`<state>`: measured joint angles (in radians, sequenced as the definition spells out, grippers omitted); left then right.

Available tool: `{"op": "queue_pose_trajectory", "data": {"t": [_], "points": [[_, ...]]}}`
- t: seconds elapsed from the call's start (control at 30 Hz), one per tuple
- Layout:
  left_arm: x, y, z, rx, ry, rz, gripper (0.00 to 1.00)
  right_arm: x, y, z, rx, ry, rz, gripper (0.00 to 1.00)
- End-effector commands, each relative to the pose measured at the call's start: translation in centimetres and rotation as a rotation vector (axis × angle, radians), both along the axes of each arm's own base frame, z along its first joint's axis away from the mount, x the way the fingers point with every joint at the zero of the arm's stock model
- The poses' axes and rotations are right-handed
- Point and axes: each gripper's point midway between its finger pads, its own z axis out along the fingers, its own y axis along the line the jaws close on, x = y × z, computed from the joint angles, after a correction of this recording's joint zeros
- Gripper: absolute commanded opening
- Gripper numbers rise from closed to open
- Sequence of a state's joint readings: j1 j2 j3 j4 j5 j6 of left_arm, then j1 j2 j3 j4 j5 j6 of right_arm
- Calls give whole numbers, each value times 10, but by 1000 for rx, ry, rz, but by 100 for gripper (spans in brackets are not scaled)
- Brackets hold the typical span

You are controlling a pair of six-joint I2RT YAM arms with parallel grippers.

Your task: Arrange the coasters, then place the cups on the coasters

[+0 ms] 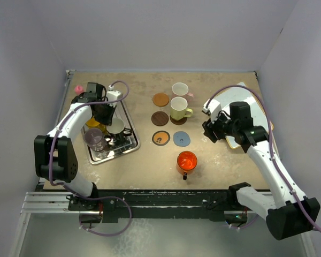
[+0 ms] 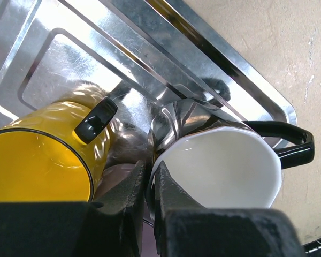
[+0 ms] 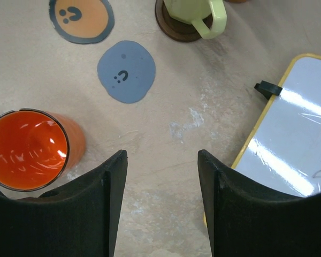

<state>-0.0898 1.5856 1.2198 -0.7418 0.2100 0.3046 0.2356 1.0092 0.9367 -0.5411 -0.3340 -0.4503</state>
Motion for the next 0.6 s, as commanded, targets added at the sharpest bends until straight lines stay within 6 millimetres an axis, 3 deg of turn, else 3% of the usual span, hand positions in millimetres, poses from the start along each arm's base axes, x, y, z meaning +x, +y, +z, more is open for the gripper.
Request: {"op": "queue_pose_trajectory", "data": {"t": [0.0, 0.1, 0.3, 0.43, 0.57], "points": [[18, -13, 50, -67, -155, -49, 3, 6, 23, 31, 93, -45, 72, 58], [17, -20, 62, -112, -174, -57, 3, 14, 35, 48, 140, -76, 96, 59], [21, -39, 91, -193, -217, -68, 3, 27, 70, 61, 209, -108, 181, 65], [28, -57, 107, -214, -241, -76, 3, 32, 96, 60, 186, -137, 250, 68], [31, -91, 120, -250, -241, -121, 3, 34, 121, 56, 182, -133, 310, 72]]}}
